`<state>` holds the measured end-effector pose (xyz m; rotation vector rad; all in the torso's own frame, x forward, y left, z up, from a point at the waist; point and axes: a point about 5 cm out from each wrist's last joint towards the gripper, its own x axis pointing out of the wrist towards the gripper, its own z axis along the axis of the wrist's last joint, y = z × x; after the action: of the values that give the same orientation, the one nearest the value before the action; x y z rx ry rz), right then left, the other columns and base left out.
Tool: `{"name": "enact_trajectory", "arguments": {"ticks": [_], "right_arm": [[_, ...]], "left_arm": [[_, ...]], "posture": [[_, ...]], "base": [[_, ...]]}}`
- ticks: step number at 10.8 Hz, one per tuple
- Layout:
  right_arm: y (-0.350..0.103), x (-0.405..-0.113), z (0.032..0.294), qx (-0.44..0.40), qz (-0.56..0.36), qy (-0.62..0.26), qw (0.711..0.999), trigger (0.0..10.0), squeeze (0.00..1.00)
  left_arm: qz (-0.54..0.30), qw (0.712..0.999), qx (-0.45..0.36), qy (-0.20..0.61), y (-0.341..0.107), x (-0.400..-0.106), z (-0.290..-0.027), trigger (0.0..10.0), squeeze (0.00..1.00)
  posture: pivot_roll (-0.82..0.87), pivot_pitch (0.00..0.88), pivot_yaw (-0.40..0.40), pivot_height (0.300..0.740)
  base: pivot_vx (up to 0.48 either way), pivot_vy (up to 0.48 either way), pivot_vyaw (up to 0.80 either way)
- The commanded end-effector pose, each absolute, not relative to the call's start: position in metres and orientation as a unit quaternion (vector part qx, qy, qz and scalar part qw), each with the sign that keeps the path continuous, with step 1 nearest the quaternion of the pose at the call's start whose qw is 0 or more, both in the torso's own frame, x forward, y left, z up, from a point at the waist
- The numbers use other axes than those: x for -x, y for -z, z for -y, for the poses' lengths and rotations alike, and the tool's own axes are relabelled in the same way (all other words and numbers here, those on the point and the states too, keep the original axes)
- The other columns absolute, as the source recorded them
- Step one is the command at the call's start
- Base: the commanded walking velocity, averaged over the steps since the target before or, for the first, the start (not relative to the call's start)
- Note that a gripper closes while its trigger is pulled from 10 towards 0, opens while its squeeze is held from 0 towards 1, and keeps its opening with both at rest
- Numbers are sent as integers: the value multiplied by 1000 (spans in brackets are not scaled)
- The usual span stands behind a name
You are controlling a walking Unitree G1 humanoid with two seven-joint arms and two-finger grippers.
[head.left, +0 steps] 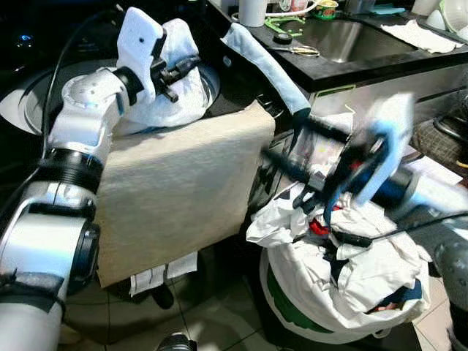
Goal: Clothes washing
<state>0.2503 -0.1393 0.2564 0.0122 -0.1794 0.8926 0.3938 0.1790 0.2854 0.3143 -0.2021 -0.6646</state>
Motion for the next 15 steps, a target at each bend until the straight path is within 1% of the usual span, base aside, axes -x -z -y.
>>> {"name": "enact_trajectory", "arguments": {"ticks": [1,2,3,4,5,6,7,9,12,13,14,15], "right_arm": [[-259,-257,148,-2,96,-390,916,10000,0],[-259,-264,154,-4,101,-353,930,10000,0],[-259,-264,155,-5,105,-347,932,10000,0],[-260,-265,155,-6,107,-344,933,10000,0],[-261,-268,157,-10,113,-328,938,10000,0],[-262,-269,158,-12,115,-323,939,10000,0],[-262,-271,157,-10,116,-320,940,10000,0],[-260,-269,152,-6,109,-333,937,10000,0],[-255,-270,155,-6,93,-319,943,10000,0],[-253,-271,156,-5,88,-312,946,10000,0],[-253,-272,158,-4,87,-305,948,10000,0],[-253,-273,158,-4,87,-303,949,10000,0]], "left_arm": [[126,918,-150,345,-300,-389,-175,10000,1000],[115,934,-172,291,-299,-392,-183,10000,1000],[125,954,-178,206,-304,-399,-192,10000,1000],[131,960,-180,169,-307,-401,-196,10000,1000],[153,964,-205,75,-321,-405,-204,10000,341],[167,961,-219,32,-327,-406,-207,10000,0],[188,953,-239,-1,-335,-405,-208,10000,0],[171,961,-193,96,-331,-404,-194,10000,0],[144,957,-201,153,-317,-402,-189,10000,0],[117,952,-197,201,-310,-400,-187,10000,1000],[98,948,-210,220,-305,-398,-185,10000,1000],[96,947,-215,220,-303,-397,-184,10000,1000]], "posture": [[-38,0,-45,719],[-39,0,-41,719],[-39,0,-43,719],[-39,0,-43,719],[-37,0,-43,719],[-36,0,-43,719],[-38,0,-40,719],[-41,0,-38,719],[-38,0,-42,719],[-37,0,-42,719],[-37,0,-42,719],[-37,0,-42,719]], "base": [[0,0,0],[0,0,0],[0,0,0],[0,0,0],[0,0,0],[0,0,0],[0,0,0],[0,0,0],[0,0,0],[0,0,0],[0,0,0],[0,0,0]]}}
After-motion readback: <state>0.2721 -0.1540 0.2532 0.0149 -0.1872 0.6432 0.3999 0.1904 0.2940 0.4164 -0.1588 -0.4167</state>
